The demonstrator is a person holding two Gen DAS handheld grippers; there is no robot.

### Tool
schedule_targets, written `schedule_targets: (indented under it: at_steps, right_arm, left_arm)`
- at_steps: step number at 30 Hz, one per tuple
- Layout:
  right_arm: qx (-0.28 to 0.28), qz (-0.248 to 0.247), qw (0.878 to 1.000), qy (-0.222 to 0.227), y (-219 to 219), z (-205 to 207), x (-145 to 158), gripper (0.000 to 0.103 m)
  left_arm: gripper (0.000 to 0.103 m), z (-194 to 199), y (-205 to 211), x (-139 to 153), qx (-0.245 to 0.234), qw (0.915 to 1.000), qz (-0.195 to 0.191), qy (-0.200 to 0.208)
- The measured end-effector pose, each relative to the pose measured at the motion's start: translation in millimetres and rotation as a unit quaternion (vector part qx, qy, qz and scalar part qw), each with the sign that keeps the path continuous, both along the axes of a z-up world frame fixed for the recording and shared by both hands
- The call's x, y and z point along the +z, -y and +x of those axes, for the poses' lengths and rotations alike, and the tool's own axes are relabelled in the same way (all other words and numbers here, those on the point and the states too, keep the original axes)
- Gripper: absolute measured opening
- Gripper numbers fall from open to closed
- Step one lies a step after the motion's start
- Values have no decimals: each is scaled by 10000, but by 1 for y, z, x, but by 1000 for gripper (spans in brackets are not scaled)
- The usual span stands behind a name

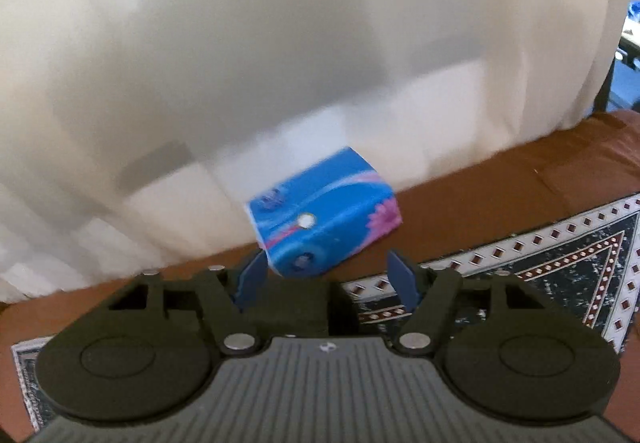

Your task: Fold clothes

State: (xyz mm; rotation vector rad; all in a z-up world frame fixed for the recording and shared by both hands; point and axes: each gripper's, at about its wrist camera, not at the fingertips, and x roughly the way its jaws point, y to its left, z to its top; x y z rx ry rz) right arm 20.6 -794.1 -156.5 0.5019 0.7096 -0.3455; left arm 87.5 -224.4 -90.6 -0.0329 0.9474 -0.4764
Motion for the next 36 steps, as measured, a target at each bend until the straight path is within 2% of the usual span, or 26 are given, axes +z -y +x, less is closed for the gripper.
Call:
schedule_targets:
  at_steps: [1, 2, 6, 8, 13, 17, 18, 20, 24, 26, 31, 34, 36]
  right_arm:
    - [-29, -22, 10000, 47, -3, -1, 3, 58]
    - [-8, -19, 9999, 126, -7, -3, 7, 58]
    - [1174, 194, 9914, 541, -61, -7, 28, 59]
    - [1848, 184, 9806, 629, -99, -3, 36, 59]
    - [3109, 23, 9488, 555, -193, 24, 41, 59]
    - [3849, 133, 9222, 358, -257, 40, 35, 59]
    - [4044, 187, 9139, 288, -273, 42, 33, 59]
    - [4471, 167, 8942, 131, -305, 42, 30, 59]
    - [5165, -39, 8559, -256, -367, 46, 20, 59]
    - [5443, -106, 8375, -473, -390, 48, 13, 59]
    - [5923, -710, 7969, -957, -437, 58, -9, 61]
    - [6080, -1044, 7744, -1402, -452, 67, -24, 61]
    - [6136, -1150, 7624, -1702, -459, 71, -33, 55]
  left_arm:
    - [69, -18, -10, -7, 137, 9998, 94, -91]
    - [69, -35, -19, -14, 274, 9993, 188, -183]
    - [69, -103, -47, -43, 652, 9941, 361, -785]
    - [69, -135, -56, -57, 867, 9899, 233, -1095]
    - [69, -184, -67, -71, 1174, 9853, -105, -1238]
    - [69, -189, -76, -81, 1415, 9829, -250, -1155]
    - [69, -189, -80, -85, 1490, 9804, -369, -1238]
    - [69, -188, -86, -91, 1625, 9751, -586, -1390]
    - [69, -179, -96, -109, 1711, 9714, -630, -1519]
    - [69, -175, -103, -117, 1793, 9671, -842, -1595]
    - [70, -164, -108, -125, 1739, 9640, -1189, -1624]
    - [68, -163, -108, -125, 1703, 9634, -1280, -1630]
    - [65, -165, -108, -123, 1713, 9628, -1336, -1604]
